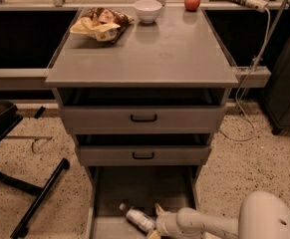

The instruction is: Place blue plastic bottle into bottom drawer

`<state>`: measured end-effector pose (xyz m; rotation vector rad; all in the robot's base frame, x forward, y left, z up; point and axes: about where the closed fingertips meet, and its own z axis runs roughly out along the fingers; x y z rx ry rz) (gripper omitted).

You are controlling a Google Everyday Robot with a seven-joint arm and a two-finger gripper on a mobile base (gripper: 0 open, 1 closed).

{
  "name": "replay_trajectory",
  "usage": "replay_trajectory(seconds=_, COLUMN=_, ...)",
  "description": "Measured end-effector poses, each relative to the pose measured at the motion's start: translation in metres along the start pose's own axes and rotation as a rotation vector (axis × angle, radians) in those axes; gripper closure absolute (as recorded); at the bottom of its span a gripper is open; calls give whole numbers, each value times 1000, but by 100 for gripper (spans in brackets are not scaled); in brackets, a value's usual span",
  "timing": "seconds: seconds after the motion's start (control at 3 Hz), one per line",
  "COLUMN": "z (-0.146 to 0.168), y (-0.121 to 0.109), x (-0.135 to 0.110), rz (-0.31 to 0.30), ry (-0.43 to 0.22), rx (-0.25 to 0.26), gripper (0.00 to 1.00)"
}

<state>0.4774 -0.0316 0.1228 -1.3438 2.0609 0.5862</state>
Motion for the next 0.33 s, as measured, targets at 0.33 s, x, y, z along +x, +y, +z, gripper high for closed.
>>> replay_trajectory(seconds=0.33, z=0, y=0, x=0, rz=0, ry=0, rx=0, gripper=0)
